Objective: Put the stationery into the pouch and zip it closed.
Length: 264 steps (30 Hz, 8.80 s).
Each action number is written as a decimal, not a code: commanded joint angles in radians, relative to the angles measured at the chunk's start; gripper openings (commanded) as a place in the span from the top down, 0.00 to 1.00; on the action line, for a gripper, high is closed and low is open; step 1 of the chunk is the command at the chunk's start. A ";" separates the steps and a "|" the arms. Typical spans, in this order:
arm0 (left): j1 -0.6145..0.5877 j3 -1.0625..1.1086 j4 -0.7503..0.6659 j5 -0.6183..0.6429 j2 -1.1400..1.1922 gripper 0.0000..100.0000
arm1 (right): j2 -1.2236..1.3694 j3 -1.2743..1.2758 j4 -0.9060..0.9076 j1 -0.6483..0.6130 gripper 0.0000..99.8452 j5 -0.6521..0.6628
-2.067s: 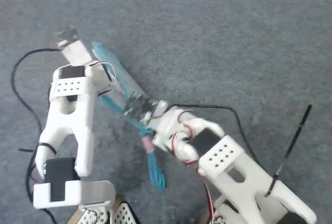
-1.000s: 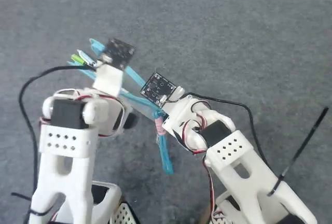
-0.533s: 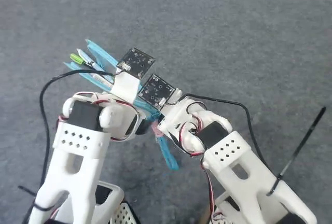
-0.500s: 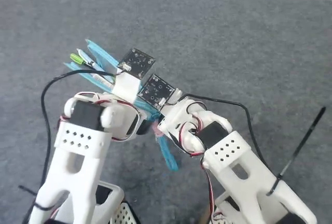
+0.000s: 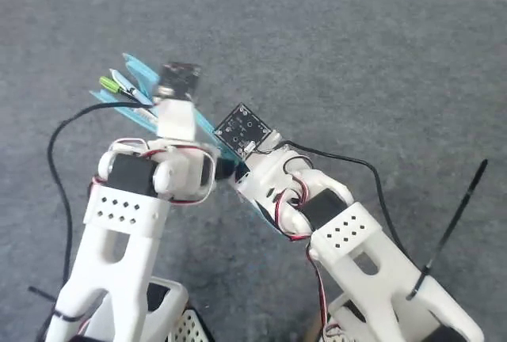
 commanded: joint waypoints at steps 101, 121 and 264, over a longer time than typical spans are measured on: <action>-0.193 0.229 -0.129 -0.103 -0.250 0.86 | 0.185 0.008 -0.369 -0.024 0.99 0.350; -0.402 0.134 -0.204 -0.100 -0.241 0.86 | 0.186 0.069 -0.337 -0.099 0.96 0.222; -0.203 -1.736 0.233 -0.034 1.691 0.86 | -0.751 -0.819 1.004 -0.147 0.99 0.230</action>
